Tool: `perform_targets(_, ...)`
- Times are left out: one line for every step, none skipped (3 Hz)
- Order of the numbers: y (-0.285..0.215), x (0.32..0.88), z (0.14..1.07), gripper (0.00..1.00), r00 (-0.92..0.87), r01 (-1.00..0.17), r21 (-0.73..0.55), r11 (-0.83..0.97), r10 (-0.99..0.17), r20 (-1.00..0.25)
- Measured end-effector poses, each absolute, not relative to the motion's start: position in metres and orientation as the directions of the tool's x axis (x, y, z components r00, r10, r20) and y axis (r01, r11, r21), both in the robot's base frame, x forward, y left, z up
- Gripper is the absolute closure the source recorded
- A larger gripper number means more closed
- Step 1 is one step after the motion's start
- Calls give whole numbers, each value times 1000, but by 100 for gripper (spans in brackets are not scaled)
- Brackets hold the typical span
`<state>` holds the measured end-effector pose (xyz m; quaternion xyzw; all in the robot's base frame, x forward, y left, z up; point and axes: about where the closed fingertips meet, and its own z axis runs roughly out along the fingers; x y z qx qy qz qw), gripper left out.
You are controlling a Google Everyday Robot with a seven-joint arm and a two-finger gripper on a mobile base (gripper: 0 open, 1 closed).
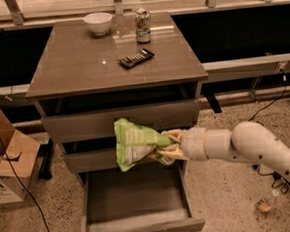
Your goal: Pick green rice chip bag from bottom drawer and place on counter
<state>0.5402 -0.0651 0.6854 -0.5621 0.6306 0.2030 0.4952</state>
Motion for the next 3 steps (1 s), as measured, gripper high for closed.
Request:
perform_targets(-97,590,729,100,106,-877,-324,355,-514,-851)
perform_targets(-97,590,729,100,107,-879,-323,351,-515,-850)
perform_targets(-94,586,757,100,169,-848,-412,333,-567,-806)
